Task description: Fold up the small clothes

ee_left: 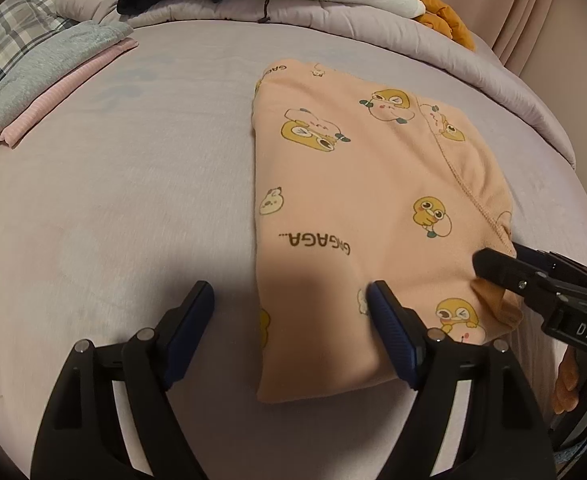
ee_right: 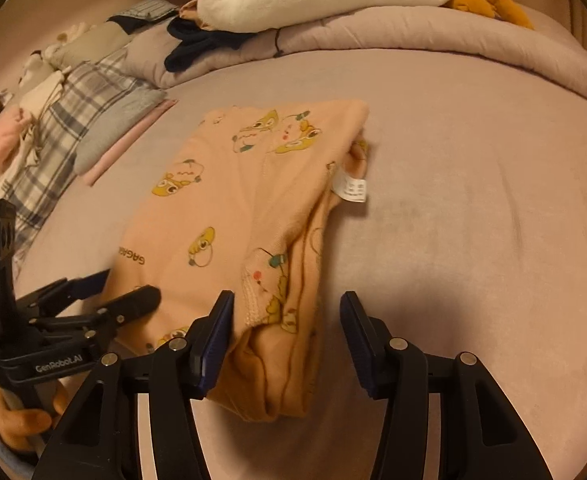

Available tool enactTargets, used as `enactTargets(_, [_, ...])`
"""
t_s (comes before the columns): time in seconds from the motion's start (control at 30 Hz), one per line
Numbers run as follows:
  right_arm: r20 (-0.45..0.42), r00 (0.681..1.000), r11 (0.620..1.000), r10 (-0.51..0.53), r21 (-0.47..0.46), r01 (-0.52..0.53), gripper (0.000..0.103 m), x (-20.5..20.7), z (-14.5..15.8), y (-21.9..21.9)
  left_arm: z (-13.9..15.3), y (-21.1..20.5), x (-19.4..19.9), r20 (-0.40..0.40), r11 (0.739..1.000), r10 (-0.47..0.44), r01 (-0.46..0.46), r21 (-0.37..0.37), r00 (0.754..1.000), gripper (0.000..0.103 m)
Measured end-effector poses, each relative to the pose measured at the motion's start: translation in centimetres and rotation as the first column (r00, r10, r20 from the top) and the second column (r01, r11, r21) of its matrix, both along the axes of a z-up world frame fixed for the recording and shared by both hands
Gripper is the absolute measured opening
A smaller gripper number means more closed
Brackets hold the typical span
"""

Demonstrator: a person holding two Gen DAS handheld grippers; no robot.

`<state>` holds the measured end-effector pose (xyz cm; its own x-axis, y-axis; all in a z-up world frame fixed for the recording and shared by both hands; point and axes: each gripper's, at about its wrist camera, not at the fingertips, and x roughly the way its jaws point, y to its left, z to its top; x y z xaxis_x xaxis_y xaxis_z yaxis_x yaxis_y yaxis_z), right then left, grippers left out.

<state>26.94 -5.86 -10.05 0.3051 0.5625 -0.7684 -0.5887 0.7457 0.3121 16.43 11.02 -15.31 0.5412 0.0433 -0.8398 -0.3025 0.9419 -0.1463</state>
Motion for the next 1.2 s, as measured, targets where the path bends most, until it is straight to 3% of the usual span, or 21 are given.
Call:
enactTargets(0.3, [0.002, 0.999, 0.999, -0.04, -0.012, 0.04, 0.053, -0.4, -0.2, -1.0, -0.1, 0.0, -0.6, -0.006, 1.0, 0.025, -0.025, -0.005, 1.0, 0.088])
enactTargets(0.47, [0.015, 0.998, 0.998, -0.058, -0.025, 0.058, 0.053, -1.1, 0.0, -1.3, -0.2, 0.2, -1.1, -0.03, 0.997, 0.069, -0.07, -0.02, 0.997, 0.102])
enactTargets(0.9, [0.009, 0.997, 0.996, -0.082, -0.036, 0.082, 0.053, -2.8, 0.6, -3.5, 0.9, -0.2, -4.1, -0.067, 0.986, 0.15, -0.154, -0.058, 0.986, 0.102])
enactTargets(1.2, [0.029, 0.999, 0.999, -0.044, -0.017, 0.045, 0.053, -5.7, 1.5, -4.2, 2.8, -1.2, -6.9, -0.039, 0.989, 0.148, -0.149, -0.02, 0.988, 0.102])
